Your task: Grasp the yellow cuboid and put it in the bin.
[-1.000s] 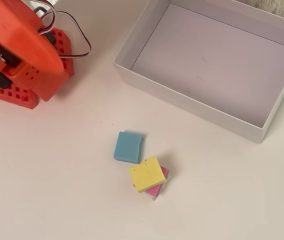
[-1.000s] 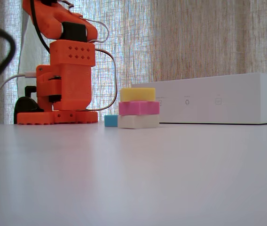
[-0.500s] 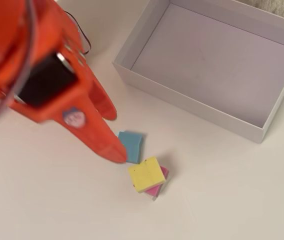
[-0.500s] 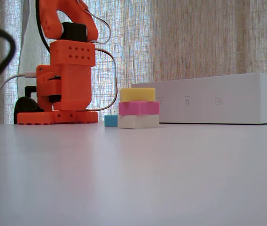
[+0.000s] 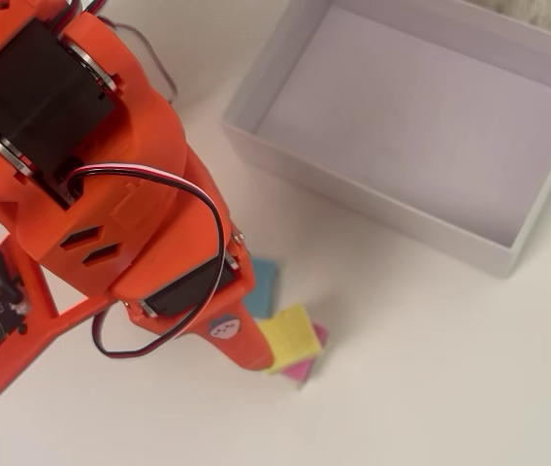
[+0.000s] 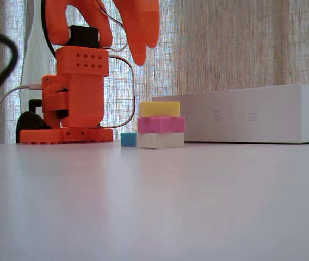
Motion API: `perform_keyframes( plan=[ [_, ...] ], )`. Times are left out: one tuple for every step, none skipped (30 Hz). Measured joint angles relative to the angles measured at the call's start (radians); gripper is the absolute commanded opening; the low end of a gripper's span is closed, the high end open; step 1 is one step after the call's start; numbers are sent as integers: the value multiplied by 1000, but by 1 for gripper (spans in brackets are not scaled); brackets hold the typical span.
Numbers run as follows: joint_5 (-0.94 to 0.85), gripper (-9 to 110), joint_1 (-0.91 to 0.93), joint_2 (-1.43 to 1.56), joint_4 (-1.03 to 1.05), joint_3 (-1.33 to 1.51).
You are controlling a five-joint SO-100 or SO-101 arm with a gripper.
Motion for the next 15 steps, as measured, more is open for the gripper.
perform_keyframes(
  plan=[
    [-8, 22, 6, -5, -6, 8],
    [-11, 22, 9, -8, -11, 17],
    [-14, 22, 9, -14, -12, 18],
    [-18, 22, 9, -18, -23, 21],
    [-23, 22, 8, -23, -29, 28],
    [-23, 22, 8, -34, -40, 29],
    [-31, 22, 8, -43, -51, 38],
    [-34, 22, 9, -49, -58, 44],
    [-34, 22, 9, -58, -77, 48],
    [-37, 22, 9, -66, -83, 54],
    [-40, 22, 9, -72, -81, 58],
    [-40, 22, 9, -78, -98, 63],
    [-40, 22, 9, -83, -101, 67],
    [-40, 22, 9, -91, -107, 71],
    [-40, 22, 9, -95, -127, 77]
  ],
)
